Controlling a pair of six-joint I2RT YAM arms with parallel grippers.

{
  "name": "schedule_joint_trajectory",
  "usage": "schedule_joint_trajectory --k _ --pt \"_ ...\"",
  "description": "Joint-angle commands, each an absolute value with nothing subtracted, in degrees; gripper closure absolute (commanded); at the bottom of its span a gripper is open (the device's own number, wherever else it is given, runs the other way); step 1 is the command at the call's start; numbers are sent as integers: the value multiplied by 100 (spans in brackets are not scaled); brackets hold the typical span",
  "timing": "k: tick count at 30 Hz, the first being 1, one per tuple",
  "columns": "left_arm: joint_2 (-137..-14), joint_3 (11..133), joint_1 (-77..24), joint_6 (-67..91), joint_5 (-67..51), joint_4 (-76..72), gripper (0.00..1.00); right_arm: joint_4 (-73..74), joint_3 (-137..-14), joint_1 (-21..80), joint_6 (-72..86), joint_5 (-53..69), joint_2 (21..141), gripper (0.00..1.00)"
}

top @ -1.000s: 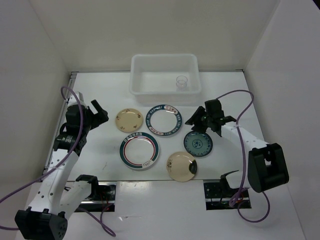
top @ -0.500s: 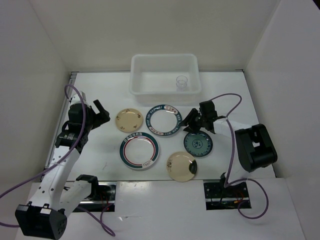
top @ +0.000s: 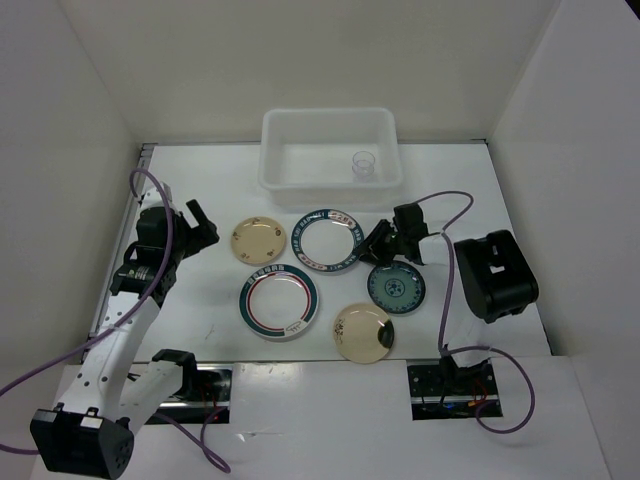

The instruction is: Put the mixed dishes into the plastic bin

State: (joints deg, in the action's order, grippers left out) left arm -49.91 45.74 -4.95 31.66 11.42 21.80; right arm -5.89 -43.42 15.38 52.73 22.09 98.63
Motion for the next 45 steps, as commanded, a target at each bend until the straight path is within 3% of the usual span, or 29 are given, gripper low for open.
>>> schedule_joint_trajectory --k 1,12,19,33,45 --pt "-4992 4676 -510 3006 1266 2004 0 -1115 -4456 1512 5344 2214 10098 59" --pt "-4992 4676 -562 2892 1433 2004 0 -1494 -4403 1696 5651 2268 10608 73" --pt "-4939 4676 -562 2892 1433 2057 0 -1301 -4465 1749 5643 2242 10758 99" --pt "-4939 4676 -562 2892 1433 2057 0 210 -4201 1749 5143 1741 8606 100" --pt "-4879 4623 -562 2892 1485 2004 0 2347 -5914 1749 4070 3092 7154 100"
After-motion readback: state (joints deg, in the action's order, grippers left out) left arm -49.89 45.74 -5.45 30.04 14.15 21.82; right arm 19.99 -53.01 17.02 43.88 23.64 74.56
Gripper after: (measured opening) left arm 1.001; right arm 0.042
